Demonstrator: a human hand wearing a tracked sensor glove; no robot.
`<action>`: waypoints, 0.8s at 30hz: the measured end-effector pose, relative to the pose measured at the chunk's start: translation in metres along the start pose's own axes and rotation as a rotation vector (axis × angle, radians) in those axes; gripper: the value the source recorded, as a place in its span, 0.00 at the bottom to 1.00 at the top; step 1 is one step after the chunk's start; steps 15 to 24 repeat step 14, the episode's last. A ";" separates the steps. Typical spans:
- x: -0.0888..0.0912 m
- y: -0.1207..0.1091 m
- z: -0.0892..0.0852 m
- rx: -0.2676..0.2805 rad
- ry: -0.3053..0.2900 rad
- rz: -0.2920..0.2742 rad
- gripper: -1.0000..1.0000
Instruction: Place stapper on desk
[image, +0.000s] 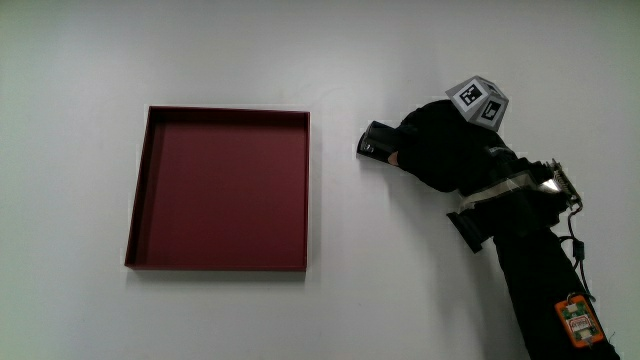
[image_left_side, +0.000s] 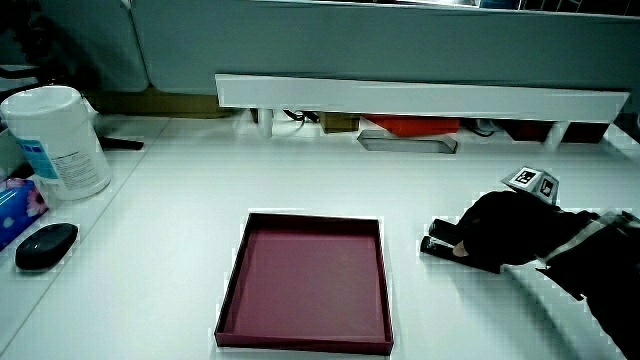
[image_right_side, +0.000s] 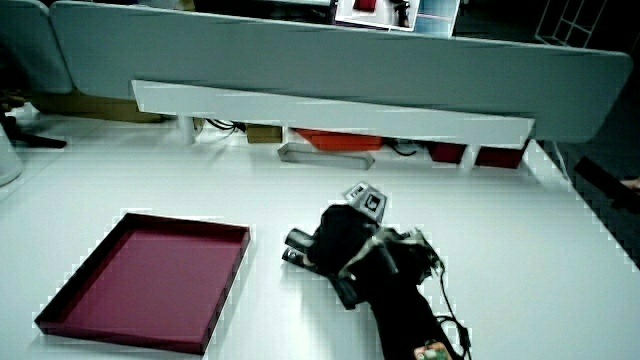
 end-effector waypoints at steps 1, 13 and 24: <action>0.002 0.000 -0.002 -0.004 0.003 -0.004 0.50; 0.013 0.003 -0.007 -0.010 0.025 -0.010 0.50; 0.013 0.002 -0.008 -0.018 0.033 -0.012 0.45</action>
